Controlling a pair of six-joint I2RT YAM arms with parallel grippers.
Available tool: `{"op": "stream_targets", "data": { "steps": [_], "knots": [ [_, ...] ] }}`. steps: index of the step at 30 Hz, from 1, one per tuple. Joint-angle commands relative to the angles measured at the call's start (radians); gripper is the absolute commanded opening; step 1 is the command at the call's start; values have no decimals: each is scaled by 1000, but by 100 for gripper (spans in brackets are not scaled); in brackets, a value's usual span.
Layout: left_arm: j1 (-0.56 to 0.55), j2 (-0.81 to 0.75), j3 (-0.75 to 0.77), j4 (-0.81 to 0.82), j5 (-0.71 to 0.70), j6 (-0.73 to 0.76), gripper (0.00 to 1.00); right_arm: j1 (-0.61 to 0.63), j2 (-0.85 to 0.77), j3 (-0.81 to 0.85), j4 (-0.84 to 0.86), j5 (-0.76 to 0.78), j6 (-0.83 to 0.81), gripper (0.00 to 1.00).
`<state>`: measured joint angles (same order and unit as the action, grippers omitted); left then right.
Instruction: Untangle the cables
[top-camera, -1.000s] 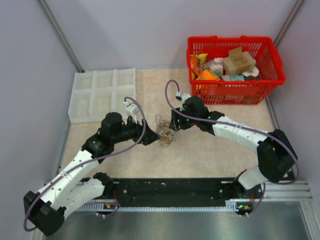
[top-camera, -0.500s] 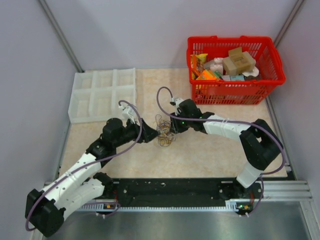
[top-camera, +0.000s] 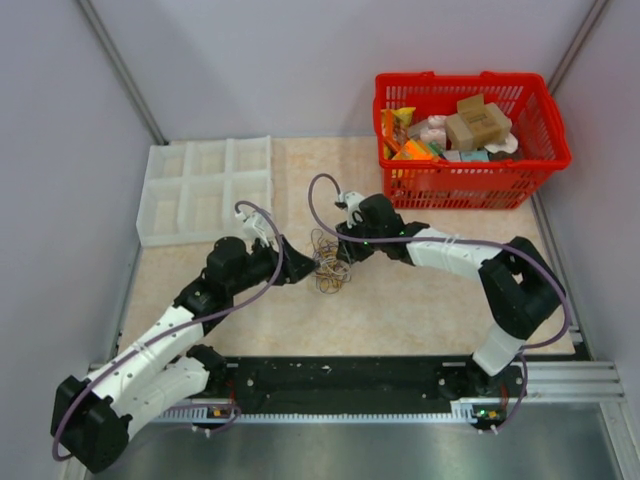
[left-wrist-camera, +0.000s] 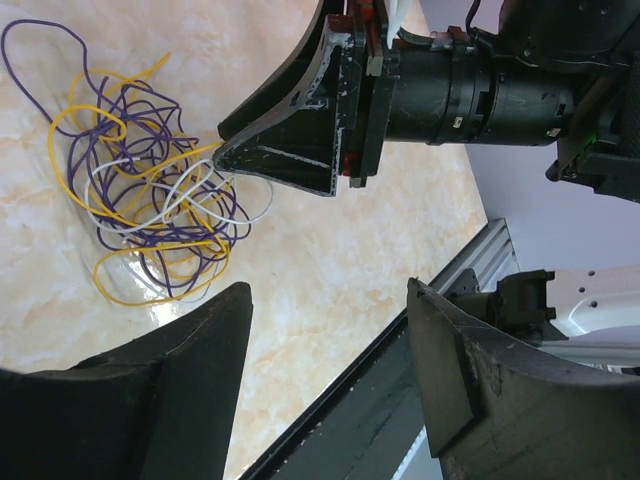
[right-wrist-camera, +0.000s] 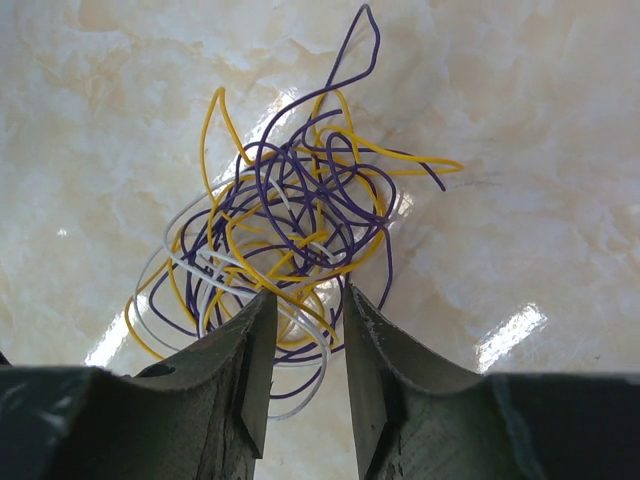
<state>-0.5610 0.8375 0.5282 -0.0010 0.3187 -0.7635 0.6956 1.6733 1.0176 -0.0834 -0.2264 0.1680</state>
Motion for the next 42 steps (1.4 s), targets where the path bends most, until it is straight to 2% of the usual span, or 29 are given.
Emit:
{"op": "stream_targets", "data": {
  "steps": [1, 4, 9, 12, 14, 15, 17, 30, 31, 34, 38, 42],
  "knots": [
    [9, -26, -2, 16, -26, -3, 67, -41, -15, 29, 103, -94, -28, 30],
    [15, -23, 7, 6, -26, 9, 66, -59, -9, 32, 111, -154, -41, 26],
    [21, -8, 30, -50, -10, 27, 66, -67, 19, 30, 154, -252, -21, 25],
    [29, 11, 52, -60, 9, 33, 68, -64, 34, 36, 159, -281, -13, 20],
    [30, 24, 64, -62, 26, 39, 70, -67, 31, 32, 159, -269, -13, 23],
    [32, 28, 72, -62, 37, 41, 72, -67, 26, 27, 152, -255, -15, 30],
    [32, 43, 81, -63, 51, 50, 74, -65, 20, 16, 149, -245, -22, 34],
    [33, 46, 50, -40, 88, 35, 73, -65, 54, 47, 115, -231, -97, 30],
    [35, 40, 43, -47, 73, 30, 73, -65, 54, 49, 119, -229, -94, 26],
    [33, 26, 24, -27, 68, 18, 71, -65, 40, 70, 93, -229, -88, 2],
    [35, 11, 20, -48, 22, 15, 67, -51, -47, 65, 24, -168, -67, 0],
    [38, 40, 16, 24, 32, -2, 68, -45, -211, 75, -50, -110, -19, 0]
  ]
}}
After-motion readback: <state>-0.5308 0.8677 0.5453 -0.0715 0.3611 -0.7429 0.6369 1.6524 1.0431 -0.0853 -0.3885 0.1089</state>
